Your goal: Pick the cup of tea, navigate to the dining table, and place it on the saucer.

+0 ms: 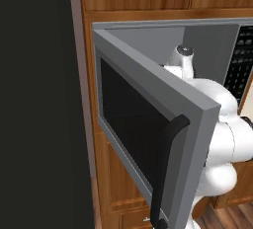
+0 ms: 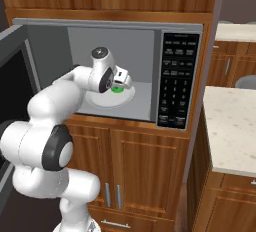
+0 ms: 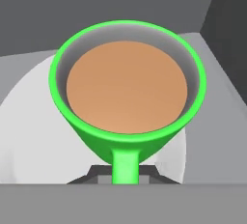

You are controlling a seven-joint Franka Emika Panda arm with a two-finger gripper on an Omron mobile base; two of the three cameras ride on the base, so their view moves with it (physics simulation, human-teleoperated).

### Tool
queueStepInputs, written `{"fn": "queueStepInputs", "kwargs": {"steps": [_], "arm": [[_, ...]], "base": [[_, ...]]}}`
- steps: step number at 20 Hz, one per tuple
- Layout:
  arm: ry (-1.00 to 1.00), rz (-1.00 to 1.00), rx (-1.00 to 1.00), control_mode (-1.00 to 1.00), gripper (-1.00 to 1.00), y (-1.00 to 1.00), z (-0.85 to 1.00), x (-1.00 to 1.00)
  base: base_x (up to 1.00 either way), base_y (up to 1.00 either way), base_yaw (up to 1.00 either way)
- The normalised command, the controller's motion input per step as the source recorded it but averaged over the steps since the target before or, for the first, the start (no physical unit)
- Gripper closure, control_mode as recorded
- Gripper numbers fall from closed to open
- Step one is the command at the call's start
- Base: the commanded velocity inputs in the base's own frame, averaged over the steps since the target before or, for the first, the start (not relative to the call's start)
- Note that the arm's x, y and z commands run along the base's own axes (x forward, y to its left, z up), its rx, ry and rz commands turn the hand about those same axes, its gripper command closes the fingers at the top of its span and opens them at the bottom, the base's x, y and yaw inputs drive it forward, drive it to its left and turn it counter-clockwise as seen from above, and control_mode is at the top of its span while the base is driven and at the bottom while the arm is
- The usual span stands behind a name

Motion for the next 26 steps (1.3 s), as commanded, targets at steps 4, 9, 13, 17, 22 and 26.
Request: {"fn": "queueStepInputs", "kwargs": {"steps": [4,9,13,17,22,26], "arm": [[-0.01,0.07,0.08,-1.0,1.0,-0.24,0.67,-1.0],[0.0,0.1,0.01,-1.0,1.0,-0.03,0.63,-1.0],[-0.01,0.1,0.0,-1.0,1.0,-0.01,0.37,-1.0],[-0.04,0.08,0.0,-1.0,1.0,0.0,0.32,-1.0],[-0.01,0.06,-0.01,-1.0,1.0,0.0,0.49,-0.99],[0.0,0.0,-0.04,-1.0,1.0,0.0,0.61,-0.78]], "base": [[0.0,0.0,0.0],[0.0,0.0,0.0],[0.0,0.0,0.0],[0.0,0.0,0.0],[0.0,0.0,0.0],[0.0,0.0,0.0]]}}
